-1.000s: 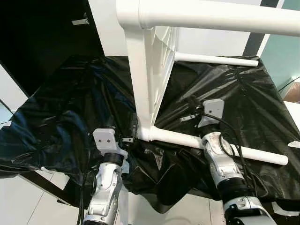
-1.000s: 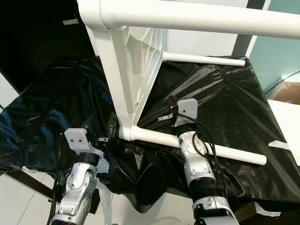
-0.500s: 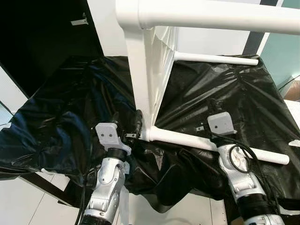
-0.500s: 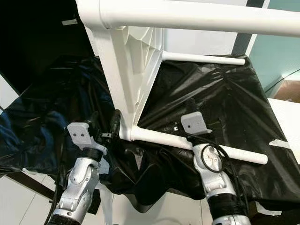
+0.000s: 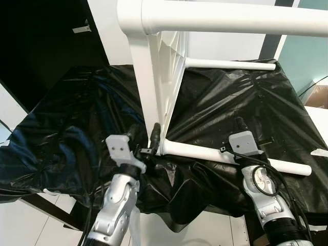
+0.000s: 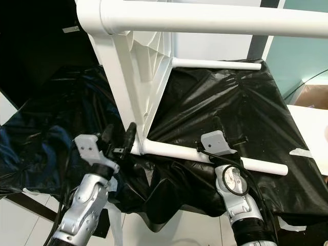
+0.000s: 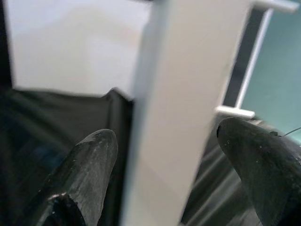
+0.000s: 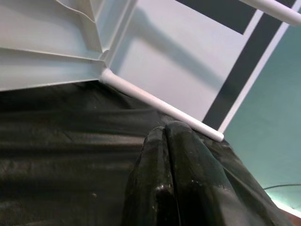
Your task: Building children table
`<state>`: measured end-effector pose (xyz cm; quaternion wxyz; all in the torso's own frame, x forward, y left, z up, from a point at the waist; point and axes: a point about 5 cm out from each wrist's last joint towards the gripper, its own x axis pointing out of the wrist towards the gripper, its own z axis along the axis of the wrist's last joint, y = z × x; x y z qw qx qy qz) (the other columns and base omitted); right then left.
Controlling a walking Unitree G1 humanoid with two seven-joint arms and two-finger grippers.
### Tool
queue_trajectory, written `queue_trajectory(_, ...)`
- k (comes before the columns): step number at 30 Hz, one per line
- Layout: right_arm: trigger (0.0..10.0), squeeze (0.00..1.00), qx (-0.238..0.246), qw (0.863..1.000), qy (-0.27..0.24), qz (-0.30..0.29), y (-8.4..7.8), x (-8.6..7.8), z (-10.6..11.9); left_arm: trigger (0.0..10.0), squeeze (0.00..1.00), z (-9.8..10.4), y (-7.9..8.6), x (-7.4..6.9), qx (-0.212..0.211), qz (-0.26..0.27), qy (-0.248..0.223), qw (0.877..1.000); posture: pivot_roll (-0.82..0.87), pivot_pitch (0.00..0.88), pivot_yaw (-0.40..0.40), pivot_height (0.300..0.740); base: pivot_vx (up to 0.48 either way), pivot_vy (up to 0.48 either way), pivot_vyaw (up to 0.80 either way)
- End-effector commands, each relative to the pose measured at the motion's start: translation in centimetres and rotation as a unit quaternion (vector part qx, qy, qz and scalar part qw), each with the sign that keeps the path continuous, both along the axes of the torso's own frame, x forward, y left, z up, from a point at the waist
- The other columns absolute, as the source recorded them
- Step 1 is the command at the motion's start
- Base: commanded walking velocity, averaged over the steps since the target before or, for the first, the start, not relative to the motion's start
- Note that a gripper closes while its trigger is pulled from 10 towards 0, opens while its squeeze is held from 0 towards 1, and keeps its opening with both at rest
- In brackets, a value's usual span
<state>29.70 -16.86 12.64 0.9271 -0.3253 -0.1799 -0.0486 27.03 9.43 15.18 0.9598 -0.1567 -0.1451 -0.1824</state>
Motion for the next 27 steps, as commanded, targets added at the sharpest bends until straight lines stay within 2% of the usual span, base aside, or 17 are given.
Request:
queue_trajectory(1, 10.0, 0.00, 0.002, 1.000, 0.000, 0.002, 0.4, 0.2, 0.0, 10.0, 0.00, 0.1, -1.7, -1.0, 0.050, -0.178, -0.061, 0.981, 0.03, 0.000, 0.093, 0.740, 0.000, 0.000, 0.00)
queue_trajectory(5, 10.0, 0.00, 0.002, 1.000, -0.001, 0.005, 0.6, 0.4, 0.2, 10.0, 0.00, 0.2, -2.4, 0.0, 0.061, -0.166, -0.057, 0.983, 0.02, 0.000, 0.097, 0.740, 0.000, 0.000, 0.00)
queue_trajectory(6, 10.0, 0.00, 0.002, 1.000, -0.001, 0.006, 0.6, 0.4, 0.2, 10.0, 0.00, 0.2, -2.6, 0.5, 0.068, -0.149, -0.051, 0.985, 0.02, 0.000, 0.097, 0.740, 0.000, 0.000, 0.00)
queue_trajectory(10, 10.0, 0.00, 0.006, 1.000, 0.002, 0.010, 0.8, 0.3, 0.2, 10.0, 0.00, 0.3, -2.8, 1.0, 0.072, -0.129, -0.043, 0.988, 0.01, 0.000, 0.104, 0.740, 0.000, 0.000, 0.00)
queue_trajectory(13, 10.0, 0.00, 0.016, 1.000, 0.004, 0.010, 1.0, 0.3, 0.1, 9.9, 0.00, 0.3, -3.1, 1.6, 0.096, -0.110, -0.036, 0.989, 0.01, 0.000, 0.106, 0.740, 0.000, 0.000, 0.00)
queue_trajectory(14, 10.0, 0.00, 0.018, 1.000, 0.004, 0.010, 1.1, 0.3, 0.0, 7.8, 0.00, 0.3, -3.1, 1.8, 0.099, -0.106, -0.035, 0.989, 0.00, 0.000, 0.108, 0.740, 0.000, 0.000, 0.00)
queue_trajectory(15, 10.0, 0.00, 0.022, 1.000, 0.005, 0.009, 1.1, 0.3, 0.0, 0.0, 0.00, 0.4, -3.2, 2.0, 0.101, -0.099, -0.035, 0.989, 0.00, 0.000, 0.108, 0.740, 0.000, 0.000, 0.00)
queue_trajectory(27, 10.0, 0.00, 0.036, 0.999, 0.008, 0.008, 1.2, 0.3, 0.0, 0.0, 0.00, 0.5, -3.2, 2.7, 0.123, -0.063, -0.041, 0.990, 0.00, 0.000, 0.123, 0.740, 0.000, 0.000, 0.00)
